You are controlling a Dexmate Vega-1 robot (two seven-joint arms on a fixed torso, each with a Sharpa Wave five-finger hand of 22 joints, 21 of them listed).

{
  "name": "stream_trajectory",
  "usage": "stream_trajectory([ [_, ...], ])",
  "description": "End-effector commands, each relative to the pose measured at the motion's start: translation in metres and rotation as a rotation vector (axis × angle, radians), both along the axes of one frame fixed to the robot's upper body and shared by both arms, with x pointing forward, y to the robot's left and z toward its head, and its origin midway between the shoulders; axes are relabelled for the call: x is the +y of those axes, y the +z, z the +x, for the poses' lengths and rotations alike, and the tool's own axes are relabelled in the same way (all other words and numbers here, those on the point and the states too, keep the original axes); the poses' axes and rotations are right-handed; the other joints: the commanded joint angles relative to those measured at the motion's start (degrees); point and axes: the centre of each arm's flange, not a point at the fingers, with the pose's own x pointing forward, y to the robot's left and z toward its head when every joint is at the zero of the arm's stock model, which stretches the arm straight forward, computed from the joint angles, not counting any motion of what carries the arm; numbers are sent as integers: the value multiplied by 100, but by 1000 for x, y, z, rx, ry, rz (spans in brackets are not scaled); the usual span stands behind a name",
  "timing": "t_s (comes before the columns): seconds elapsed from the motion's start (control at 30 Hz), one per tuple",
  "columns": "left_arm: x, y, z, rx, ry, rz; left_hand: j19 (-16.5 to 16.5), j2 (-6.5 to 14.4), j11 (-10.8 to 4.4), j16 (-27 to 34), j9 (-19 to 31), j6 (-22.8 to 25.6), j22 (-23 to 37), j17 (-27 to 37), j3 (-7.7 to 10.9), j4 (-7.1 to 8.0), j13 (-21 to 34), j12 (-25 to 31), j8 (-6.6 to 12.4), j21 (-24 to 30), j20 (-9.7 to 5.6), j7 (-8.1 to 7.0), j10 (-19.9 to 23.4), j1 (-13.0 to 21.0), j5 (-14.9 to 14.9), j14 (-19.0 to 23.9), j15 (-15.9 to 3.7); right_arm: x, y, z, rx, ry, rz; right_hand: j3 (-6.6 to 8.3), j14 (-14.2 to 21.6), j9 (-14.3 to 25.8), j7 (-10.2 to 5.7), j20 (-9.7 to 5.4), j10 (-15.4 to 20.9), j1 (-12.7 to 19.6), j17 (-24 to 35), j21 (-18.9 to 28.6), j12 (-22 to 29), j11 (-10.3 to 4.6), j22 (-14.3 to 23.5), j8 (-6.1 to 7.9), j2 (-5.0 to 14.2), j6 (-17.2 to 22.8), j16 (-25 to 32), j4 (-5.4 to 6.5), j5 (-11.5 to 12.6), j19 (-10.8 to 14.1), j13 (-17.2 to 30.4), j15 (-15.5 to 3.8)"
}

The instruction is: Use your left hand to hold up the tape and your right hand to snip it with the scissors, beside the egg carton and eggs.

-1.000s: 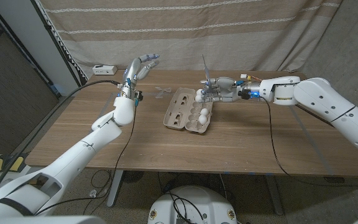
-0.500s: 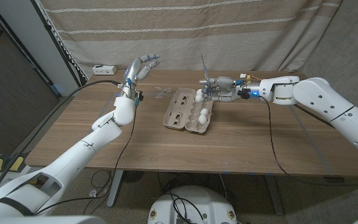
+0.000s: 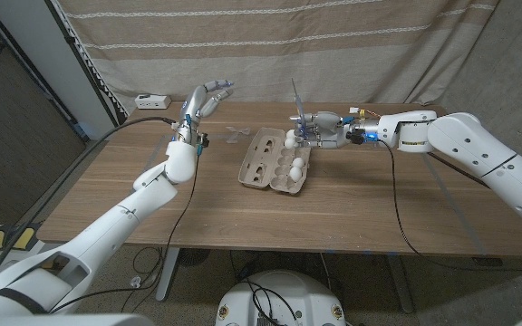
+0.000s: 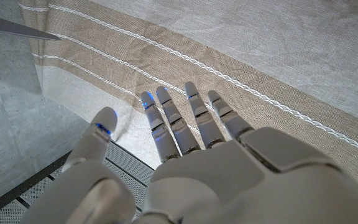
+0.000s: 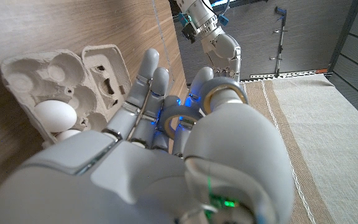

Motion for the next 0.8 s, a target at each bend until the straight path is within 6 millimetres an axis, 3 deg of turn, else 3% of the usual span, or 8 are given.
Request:
stream_trajectory([
  [0.03, 0, -2, -3, 2, -2, 3, 19, 2, 9, 31, 12, 76, 18, -3, -20, -9, -9, -17, 30, 25, 7, 4, 79, -55, -36, -25, -897, 0, -2, -4, 9, 12, 2, -56, 72, 12, -28, -5, 742, -47, -22, 97, 194, -774, 30, -9, -17, 58, 108, -5, 27, 70, 23, -680],
  [0.2, -1, -3, -4, 3, -5, 4, 20, 5, 9, 33, 12, 91, 18, -13, -18, -10, -17, -16, 35, 27, 7, 0, 97, -58, -39, -27, -897, -1, -3, -5, 9, 12, 5, -95, 67, 27, -24, -3, 730, -74, -70, 146, 325, -782, 25, 6, -52, 78, 151, -14, 32, 76, 22, -676],
  [0.43, -1, -4, -5, 4, -3, 3, 22, 8, 8, 37, 11, 111, 18, -27, -15, -11, -30, -18, 40, 29, 4, 2, 114, -63, -42, -26, -897, -1, -4, -6, 5, 23, 9, -258, -34, 29, -18, 32, 650, -241, -156, 219, 587, -731, -39, 2, -172, 63, 258, 3, 49, 40, 14, -620],
  [0.8, -1, -7, -6, 9, -1, 3, 23, 11, 7, 41, 9, 169, 18, -50, -10, -14, -49, -20, 59, 31, 6, 39, 147, -69, -48, -29, -897, 0, -1, -5, -9, 55, 15, -897, -283, 0, 55, 103, 389, -995, -373, 219, 691, -651, -310, -57, -836, -66, 416, 140, 230, -75, 7, -473],
])
